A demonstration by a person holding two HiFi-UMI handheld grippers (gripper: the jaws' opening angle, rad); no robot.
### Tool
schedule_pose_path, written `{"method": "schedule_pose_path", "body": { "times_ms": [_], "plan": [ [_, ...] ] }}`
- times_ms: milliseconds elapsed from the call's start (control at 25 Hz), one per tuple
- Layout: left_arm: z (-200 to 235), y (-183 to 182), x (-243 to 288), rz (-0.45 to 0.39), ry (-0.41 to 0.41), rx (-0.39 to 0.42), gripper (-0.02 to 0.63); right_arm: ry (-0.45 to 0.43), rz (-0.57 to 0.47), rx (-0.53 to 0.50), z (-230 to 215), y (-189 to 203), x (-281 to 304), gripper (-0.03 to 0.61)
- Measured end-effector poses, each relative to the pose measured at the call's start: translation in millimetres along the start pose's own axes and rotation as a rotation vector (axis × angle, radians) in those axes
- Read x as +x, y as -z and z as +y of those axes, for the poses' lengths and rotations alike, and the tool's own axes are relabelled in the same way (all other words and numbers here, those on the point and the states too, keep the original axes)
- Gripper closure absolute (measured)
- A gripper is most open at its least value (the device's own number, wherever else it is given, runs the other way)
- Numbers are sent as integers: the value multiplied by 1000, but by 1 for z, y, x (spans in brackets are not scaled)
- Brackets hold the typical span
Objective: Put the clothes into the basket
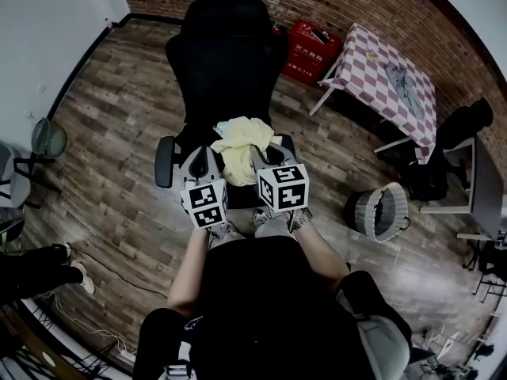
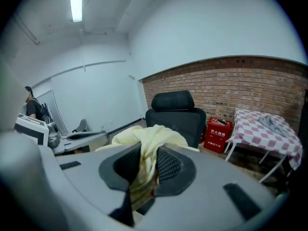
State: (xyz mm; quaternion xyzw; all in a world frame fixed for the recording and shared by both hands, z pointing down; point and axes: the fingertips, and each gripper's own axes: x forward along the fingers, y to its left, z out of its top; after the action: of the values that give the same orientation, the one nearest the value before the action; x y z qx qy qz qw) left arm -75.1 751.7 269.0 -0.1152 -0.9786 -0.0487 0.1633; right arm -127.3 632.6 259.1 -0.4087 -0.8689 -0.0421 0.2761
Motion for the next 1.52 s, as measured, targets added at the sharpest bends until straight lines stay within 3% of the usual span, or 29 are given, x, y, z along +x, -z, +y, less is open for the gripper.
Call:
{"method": "schedule_pose_path", "body": {
  "times_ms": [240,520,840,1200,1520],
  "plan": [
    [-9,5,-6,5,65,23,600,46,-22,22,5,6,-8,506],
    [-35,6,7,16,180,62,600,164,-62,86,-19,21,-32,506],
    [-114,3,13,9,353,121,600,312,-100,167,-69,42,-81,506],
    [-191,1,10,12,465,172,600,436,-155,241,-124,56,-143,506],
    [-288,16,-25,18,585,222,600,546,-192,285,-168,92,-230,506]
  ]
}}
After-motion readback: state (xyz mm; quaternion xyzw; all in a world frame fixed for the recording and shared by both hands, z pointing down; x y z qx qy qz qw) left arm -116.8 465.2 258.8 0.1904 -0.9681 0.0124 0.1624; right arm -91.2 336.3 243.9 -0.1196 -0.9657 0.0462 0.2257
